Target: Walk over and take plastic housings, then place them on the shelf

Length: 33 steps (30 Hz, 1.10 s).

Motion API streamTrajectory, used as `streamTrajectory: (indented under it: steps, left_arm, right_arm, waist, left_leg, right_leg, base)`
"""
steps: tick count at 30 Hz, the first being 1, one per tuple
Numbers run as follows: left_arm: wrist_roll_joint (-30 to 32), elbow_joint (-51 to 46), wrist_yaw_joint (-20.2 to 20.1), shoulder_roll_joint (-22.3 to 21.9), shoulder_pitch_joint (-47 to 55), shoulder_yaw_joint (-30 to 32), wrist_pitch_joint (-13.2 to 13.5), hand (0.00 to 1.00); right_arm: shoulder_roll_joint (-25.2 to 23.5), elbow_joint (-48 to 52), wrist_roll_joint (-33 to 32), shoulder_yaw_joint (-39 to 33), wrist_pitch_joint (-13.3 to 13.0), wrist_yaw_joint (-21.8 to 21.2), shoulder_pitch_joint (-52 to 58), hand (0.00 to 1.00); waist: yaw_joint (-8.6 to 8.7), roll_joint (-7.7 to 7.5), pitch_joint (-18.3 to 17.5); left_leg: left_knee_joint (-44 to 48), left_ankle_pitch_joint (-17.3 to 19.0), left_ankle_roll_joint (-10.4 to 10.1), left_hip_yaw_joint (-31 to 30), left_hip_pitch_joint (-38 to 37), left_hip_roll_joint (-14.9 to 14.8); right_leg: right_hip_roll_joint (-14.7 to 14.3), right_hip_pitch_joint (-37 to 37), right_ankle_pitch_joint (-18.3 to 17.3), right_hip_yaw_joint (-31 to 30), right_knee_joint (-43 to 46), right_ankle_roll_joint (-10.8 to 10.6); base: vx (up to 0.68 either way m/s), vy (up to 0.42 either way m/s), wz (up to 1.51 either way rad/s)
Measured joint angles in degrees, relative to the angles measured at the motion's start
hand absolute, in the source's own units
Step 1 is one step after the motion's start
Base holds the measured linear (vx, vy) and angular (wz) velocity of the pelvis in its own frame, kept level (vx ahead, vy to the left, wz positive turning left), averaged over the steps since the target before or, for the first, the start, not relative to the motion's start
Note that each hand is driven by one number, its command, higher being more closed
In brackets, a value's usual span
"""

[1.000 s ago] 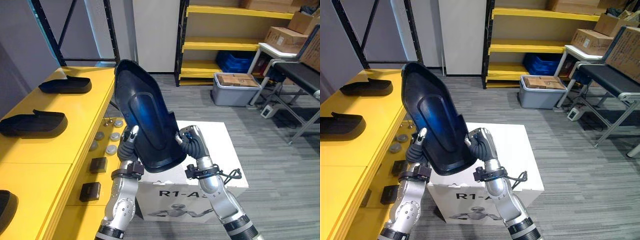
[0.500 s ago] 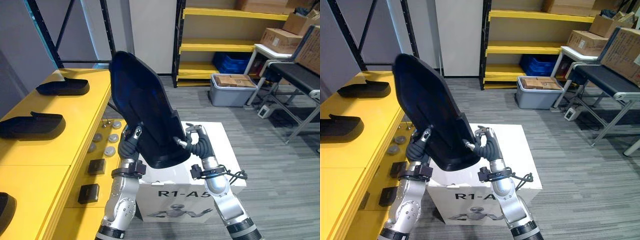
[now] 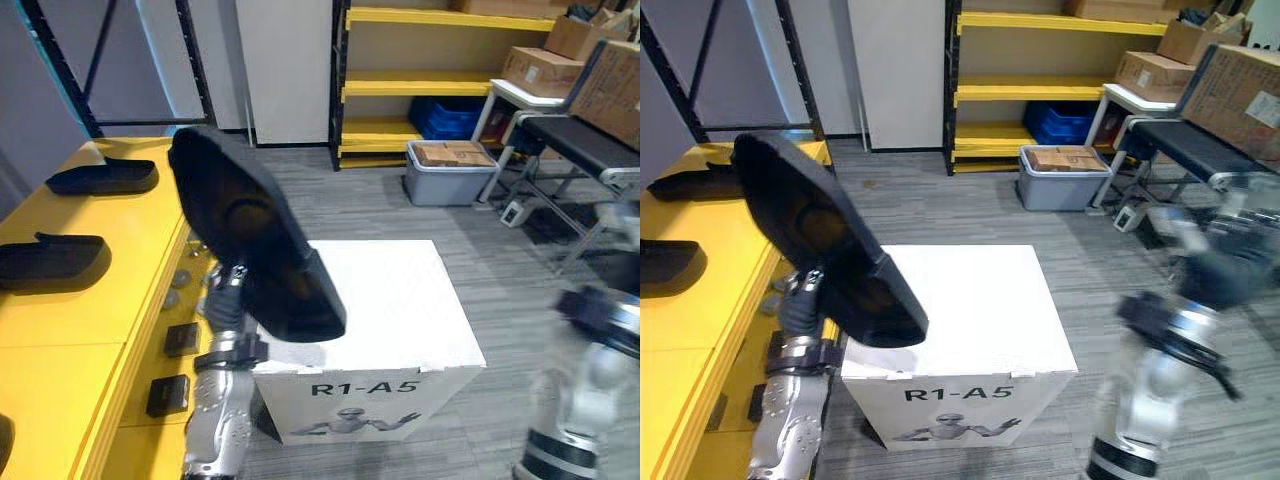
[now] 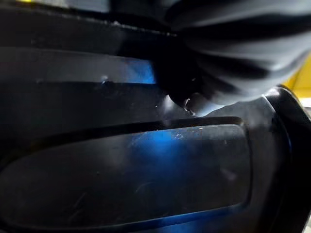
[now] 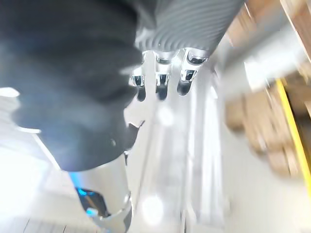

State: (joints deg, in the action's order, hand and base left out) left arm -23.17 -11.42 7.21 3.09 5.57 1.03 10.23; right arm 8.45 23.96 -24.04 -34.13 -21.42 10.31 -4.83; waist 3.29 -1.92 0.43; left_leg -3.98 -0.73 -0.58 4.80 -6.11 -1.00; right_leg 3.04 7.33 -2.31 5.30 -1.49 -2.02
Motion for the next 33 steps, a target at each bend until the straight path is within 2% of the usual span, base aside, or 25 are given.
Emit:
streamTrajectory:
  steps: [2, 4, 6, 9, 10, 13, 18, 20, 23, 30, 33]
  left_arm:
    - [1.73, -1.6, 0.13, -0.16, 1.56, 1.19, 0.04, 1.0]
    - [3.1, -3.54, 0.1, -0.26, 3.24, 1.77, 0.09, 1.0]
    - [4.51, -5.49, 0.22, -0.3, 5.53, 2.51, 0.19, 1.0]
    - [5.98, -8.22, 0.23, -0.51, 9.54, 3.28, 0.27, 1.0]
    - [6.41, -8.88, 0.19, -0.7, 10.27, 3.28, 0.28, 1.0]
    - [6.59, -11.69, -0.04, -2.06, 12.6, 3.24, 0.36, 1.0]
    - [6.59, -12.88, -1.45, -3.13, 12.94, 2.02, 0.36, 1.0]
    - [6.6, -12.89, -2.25, -3.43, 12.97, 1.13, 0.35, 1.0]
    - [6.65, -12.89, -2.66, -3.97, 12.96, -0.32, 0.33, 1.0]
    - [7.79, -11.6, -2.88, -4.82, 12.45, -3.79, 0.28, 1.0]
    - [8.86, -9.31, -2.88, -4.75, 11.81, -5.4, 0.21, 1.0]
  right_arm:
    - [0.16, -4.43, -1.4, -4.29, -0.75, 1.24, 3.9, 0.0]
    - [0.14, -10.7, -1.37, -5.36, -0.62, 2.23, 8.01, 0.0]
    - [-0.94, -18.41, -1.33, -5.27, 1.35, 3.08, 13.8, 0.0]
    - [-5.42, -23.95, 0.0, -5.15, 5.34, 2.6, 20.88, 0.0]
    - [-6.34, -25.16, 0.4, -5.05, 5.86, 2.18, 22.26, 0.0]
    - [-10.28, -31.45, 0.42, -1.35, 8.76, 0.08, 27.28, 0.0]
    - [-13.69, -44.4, 3.05, 9.5, 13.55, -8.7, 31.07, 0.0]
    - [-13.83, -49.4, 4.19, 12.41, 14.51, -11.19, 31.31, 0.0]
    - [-13.77, -55.45, 5.38, 13.18, 15.42, -12.92, 29.94, 0.0]
    - [-11.98, -65.76, 8.35, 16.41, 16.38, -13.92, 26.34, 0.0]
    - [-11.15, -67.65, 9.91, 17.63, 16.41, -14.35, 25.19, 0.0]
  waist:
    - [0.76, 0.13, 0.05]
    - [1.41, 0.21, 0.0]
    - [1.49, 0.64, 0.13]
    - [1.48, 1.78, 0.03]
    - [1.44, 1.9, -0.03]
    - [1.4, 2.04, -0.07]
    - [1.14, 1.99, -0.1]
    - [0.45, 1.76, -0.47]
    - [-0.42, 1.58, -0.73]
    - [-2.04, 1.25, -1.37]
    - [-2.11, 0.54, -1.65]
  left_leg:
    - [0.01, 0.22, -0.01, 0.06, 0.24, -0.05]
    - [0.07, 0.32, -0.01, 0.14, 0.86, -0.07]
    - [0.07, 0.51, -0.03, 0.9, 1.02, -0.14]
    - [1.02, 1.68, -0.11, 2.33, 0.86, -0.45]
    - [1.26, 1.91, -0.13, 2.77, 0.84, -0.55]
    - [3.18, 3.35, -0.28, 4.44, 0.71, -1.25]
    - [5.39, 5.34, -0.57, 6.0, 0.19, -1.66]
    - [5.36, 5.43, -0.58, 5.98, -0.03, -1.65]
    - [5.3, 5.39, -0.55, 5.79, 0.01, -1.55]
    - [5.13, 4.72, -0.37, 4.02, 0.52, -0.83]
    - [5.12, 4.21, -0.3, 2.67, 0.9, -0.36]
  right_leg:
    - [0.04, -0.29, -0.06, -0.04, -0.01, -0.09]
    - [0.03, -0.98, -0.06, -0.14, 0.02, -0.09]
    - [0.0, -1.49, -0.06, -0.98, 0.1, -0.09]
    - [-0.08, -1.57, -0.21, -2.05, 0.41, -0.3]
    - [-0.12, -1.59, -0.25, -2.3, 0.53, -0.35]
    - [-0.39, -1.5, -0.78, -3.54, 1.94, -1.0]
    - [-0.44, -1.45, -2.2, -4.75, 4.51, -0.73]
    - [-0.41, -1.45, -2.52, -4.69, 5.06, -0.89]
    - [-0.34, -1.44, -2.53, -4.52, 5.04, -0.88]
    - [0.28, -1.22, -2.56, -2.73, 4.89, -0.9]
    - [0.68, -1.13, -2.56, -1.31, 4.89, -0.89]
  base:
    - [0.0, 0.0, 0.0]
    - [0.0, -0.003, -0.03]
    - [-0.01, -0.002, -0.15]
    - [0.01, 0.005, -0.23]
    - [0.03, 0.003, -0.23]
    - [0.02, -0.003, -0.24]
    - [-0.04, 0.0, -0.15]
    - [-0.02, -0.003, 0.01]
    - [0.0, -0.002, 0.01]
    - [0.0, -0.004, 0.14]
    - [-0.03, -0.006, 0.21]
